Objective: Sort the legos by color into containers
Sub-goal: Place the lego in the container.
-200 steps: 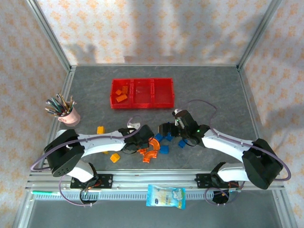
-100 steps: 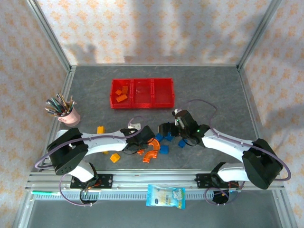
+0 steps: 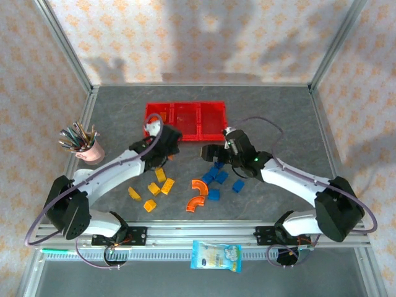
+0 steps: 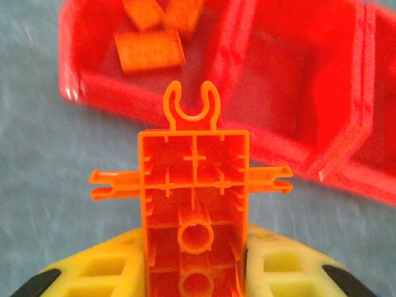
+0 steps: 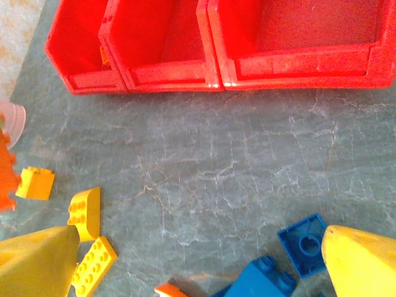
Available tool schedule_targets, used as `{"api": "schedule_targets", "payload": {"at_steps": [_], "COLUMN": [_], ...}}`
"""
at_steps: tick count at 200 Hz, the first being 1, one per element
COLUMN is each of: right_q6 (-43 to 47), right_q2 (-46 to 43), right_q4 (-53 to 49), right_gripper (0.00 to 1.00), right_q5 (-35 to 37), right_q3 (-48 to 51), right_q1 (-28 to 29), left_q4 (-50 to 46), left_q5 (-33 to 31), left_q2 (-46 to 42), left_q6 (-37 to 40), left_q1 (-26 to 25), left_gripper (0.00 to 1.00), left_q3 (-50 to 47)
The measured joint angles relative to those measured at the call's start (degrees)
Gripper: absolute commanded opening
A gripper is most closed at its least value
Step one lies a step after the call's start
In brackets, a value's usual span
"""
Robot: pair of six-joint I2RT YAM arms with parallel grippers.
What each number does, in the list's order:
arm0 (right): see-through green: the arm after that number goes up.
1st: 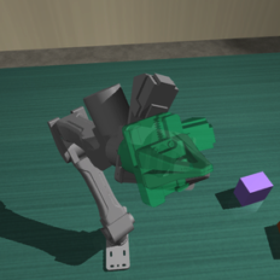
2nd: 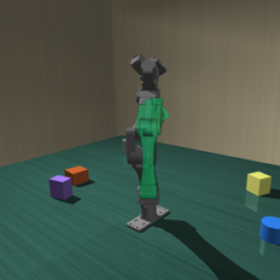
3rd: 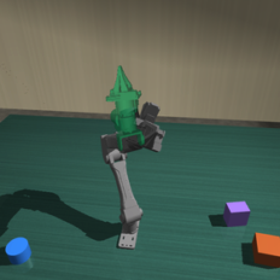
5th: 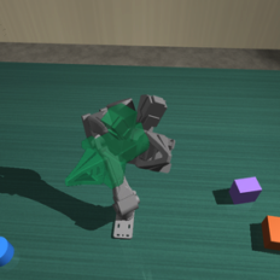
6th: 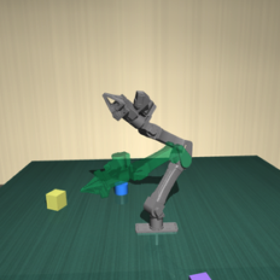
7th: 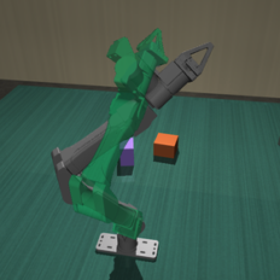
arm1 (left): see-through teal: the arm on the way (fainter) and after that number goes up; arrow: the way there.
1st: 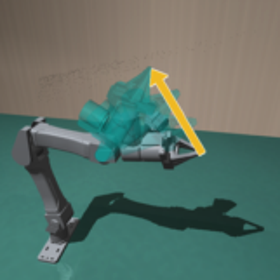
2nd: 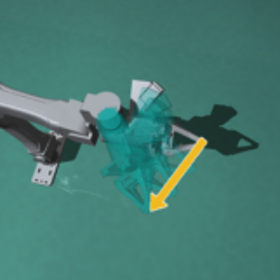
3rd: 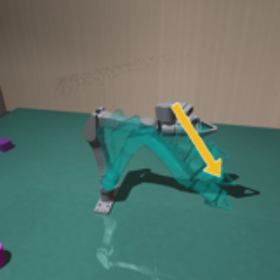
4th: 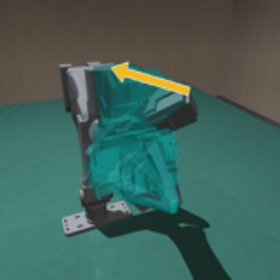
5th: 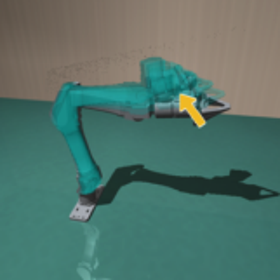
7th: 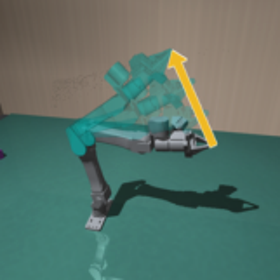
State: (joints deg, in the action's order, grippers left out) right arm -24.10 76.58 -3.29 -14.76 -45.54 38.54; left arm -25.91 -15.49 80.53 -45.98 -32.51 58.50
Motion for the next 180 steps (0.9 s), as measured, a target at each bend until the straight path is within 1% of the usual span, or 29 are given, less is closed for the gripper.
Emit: {"api": "schedule_targets", "payload": {"at_steps": [27, 45, 67, 78, 92, 104, 113, 127, 156, 180], "right_q6": [-1.05, -1.49, -1.70, -1.68, -1.70, -1.68, -1.66, -1.60, -0.72, -0.07], "right_q2": [2.16, 3.21, 3.43, 3.43, 3.43, 3.43, 3.43, 3.43, 3.43, 3.41], "right_q4": [1.01, 1.22, 1.22, 1.25, 1.25, 1.14, 1.16, 1.07, 0.00, -1.18], "right_gripper": [1.00, 1.00, 1.00, 1.00, 1.00, 1.00, 1.00, 1.00, 1.00, 1.00], "right_q5": [-0.02, -0.02, -0.02, -0.02, -0.02, -0.04, -0.04, -0.09, -0.28, -0.39], "right_q3": [-0.81, -1.29, -1.60, -1.68, -1.75, -2.01, -2.34, -3.08, -4.92, -5.40], "right_q1": [-0.96, -1.60, -2.25, -2.47, -2.80, -3.02, -3.13, -3.13, -3.13, -3.13], "left_q4": [1.97, 4.04, 4.31, 4.33, 4.26, 4.22, 4.22, 3.78, 2.32, 2.27], "left_q5": [-1.05, -1.29, -1.33, -1.44, -1.44, -1.36, -1.27, -1.27, -0.04, 3.10], "left_q2": [9.64, 16.41, 24.13, 27.50, 30.91, 33.14, 33.90, 33.97, 33.14, 27.28], "left_q6": [6.91, 10.71, 14.58, 15.96, 17.70, 18.53, 19.39, 19.98, 20.50, 20.37], "left_q1": [7.39, 10.60, 13.62, 14.80, 15.91, 16.52, 16.79, 16.81, 16.76, 16.61], "left_gripper": [0.30, 0.31, 0.34, 0.38, 0.47, 0.53, 0.56, 0.57, 0.58, 0.58], "left_q3": [9.25, 14.36, 20.98, 24.30, 27.85, 30.14, 30.88, 31.04, 30.95, 26.01]}}
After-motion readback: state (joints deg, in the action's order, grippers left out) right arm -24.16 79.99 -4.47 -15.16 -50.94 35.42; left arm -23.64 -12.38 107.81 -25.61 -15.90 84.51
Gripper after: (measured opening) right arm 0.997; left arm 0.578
